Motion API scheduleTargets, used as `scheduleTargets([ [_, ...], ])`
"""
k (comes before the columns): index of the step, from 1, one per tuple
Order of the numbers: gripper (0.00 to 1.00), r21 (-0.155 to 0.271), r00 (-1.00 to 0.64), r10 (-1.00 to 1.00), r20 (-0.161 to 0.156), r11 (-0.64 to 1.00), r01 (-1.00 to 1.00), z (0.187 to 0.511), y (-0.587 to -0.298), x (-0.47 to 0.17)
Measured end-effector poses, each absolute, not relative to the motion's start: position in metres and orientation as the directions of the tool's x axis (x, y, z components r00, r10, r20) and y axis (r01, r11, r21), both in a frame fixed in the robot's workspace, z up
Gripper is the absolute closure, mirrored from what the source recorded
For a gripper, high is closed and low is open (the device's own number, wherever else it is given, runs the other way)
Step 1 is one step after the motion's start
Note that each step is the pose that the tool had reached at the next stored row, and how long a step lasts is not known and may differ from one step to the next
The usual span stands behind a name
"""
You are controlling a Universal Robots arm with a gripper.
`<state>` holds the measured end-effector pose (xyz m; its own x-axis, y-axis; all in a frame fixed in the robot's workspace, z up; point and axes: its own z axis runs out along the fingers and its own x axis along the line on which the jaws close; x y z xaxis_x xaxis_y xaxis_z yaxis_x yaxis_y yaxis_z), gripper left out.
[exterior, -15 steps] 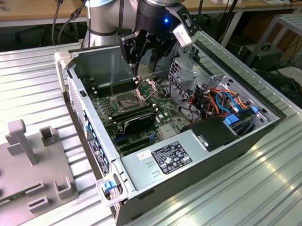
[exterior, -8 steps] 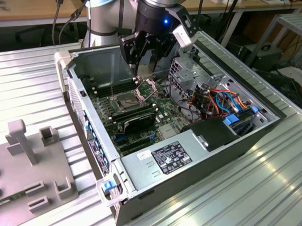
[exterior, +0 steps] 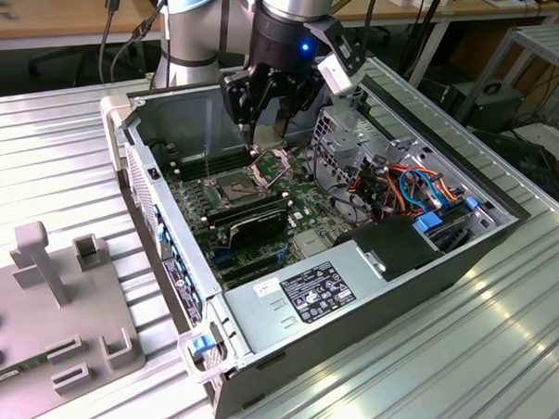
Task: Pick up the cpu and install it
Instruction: 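Pick up the cpu and move it towards the insertion slot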
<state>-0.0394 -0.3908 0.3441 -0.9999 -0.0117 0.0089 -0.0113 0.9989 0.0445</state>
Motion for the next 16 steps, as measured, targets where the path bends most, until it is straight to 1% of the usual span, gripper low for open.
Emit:
scheduleTargets([
  [16, 0.45, 0.044, -1.000, -0.012, 0.009, 0.999, -0.011, 0.322, -0.391, -0.039],
])
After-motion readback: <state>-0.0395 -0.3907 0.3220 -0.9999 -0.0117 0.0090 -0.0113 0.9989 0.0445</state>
